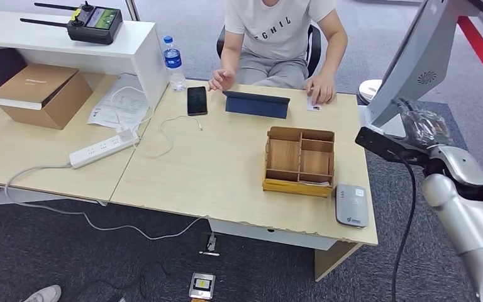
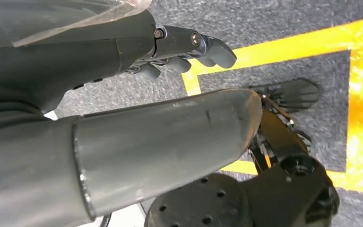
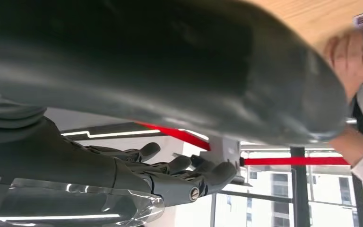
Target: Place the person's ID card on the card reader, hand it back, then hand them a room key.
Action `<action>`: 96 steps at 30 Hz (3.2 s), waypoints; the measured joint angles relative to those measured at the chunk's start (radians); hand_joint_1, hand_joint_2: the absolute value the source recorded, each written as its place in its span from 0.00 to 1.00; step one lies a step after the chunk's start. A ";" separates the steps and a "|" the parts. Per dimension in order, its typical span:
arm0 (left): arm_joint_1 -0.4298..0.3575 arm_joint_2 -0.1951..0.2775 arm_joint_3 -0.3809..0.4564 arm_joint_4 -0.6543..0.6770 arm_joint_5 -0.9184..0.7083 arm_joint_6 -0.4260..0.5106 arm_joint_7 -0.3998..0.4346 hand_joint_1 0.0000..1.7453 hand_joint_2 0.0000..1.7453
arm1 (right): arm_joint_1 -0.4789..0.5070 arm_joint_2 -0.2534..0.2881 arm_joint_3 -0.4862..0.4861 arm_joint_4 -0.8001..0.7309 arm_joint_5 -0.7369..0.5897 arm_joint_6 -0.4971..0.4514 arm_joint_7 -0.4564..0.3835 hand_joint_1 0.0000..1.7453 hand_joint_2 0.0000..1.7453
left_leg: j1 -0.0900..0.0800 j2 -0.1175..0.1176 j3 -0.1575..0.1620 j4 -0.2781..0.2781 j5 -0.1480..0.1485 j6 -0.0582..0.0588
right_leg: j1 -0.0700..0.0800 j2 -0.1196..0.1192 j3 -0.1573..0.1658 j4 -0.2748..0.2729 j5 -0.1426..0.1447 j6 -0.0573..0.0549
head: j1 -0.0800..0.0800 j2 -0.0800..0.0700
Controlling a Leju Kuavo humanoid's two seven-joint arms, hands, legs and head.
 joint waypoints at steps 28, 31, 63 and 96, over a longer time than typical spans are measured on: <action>-0.008 -0.038 0.026 0.000 0.064 0.089 0.009 0.00 0.00 | 0.549 -0.176 -0.065 -1.142 -0.340 0.038 0.490 0.00 0.50 | 0.000 0.002 -0.002 -0.002 0.001 -0.001 | 0.002 0.002 -0.001 -0.001 0.000 -0.001 | 0.000 0.000; -0.009 -0.044 0.027 0.000 0.066 0.091 0.011 0.00 0.00 | 0.558 -0.131 -0.029 -1.130 -0.301 0.038 0.491 0.00 1.00 | 0.001 0.002 -0.002 -0.002 0.001 -0.001 | 0.002 0.002 -0.001 -0.001 0.000 -0.001 | 0.000 0.000; -0.017 -0.057 0.043 0.000 0.092 0.116 0.053 0.00 0.00 | 0.480 0.267 0.002 -0.609 0.415 -0.003 0.344 0.00 1.00 | 0.001 0.001 -0.002 -0.002 0.002 -0.002 | 0.003 0.001 -0.002 0.000 0.001 -0.001 | 0.000 0.000; -0.020 -0.043 0.043 0.000 0.071 0.089 0.041 0.00 0.00 | 0.457 0.406 -0.016 -0.430 0.476 0.051 0.353 0.00 1.00 | 0.001 0.002 -0.002 -0.002 0.002 -0.002 | 0.003 0.001 -0.002 0.000 0.001 -0.002 | 0.000 0.000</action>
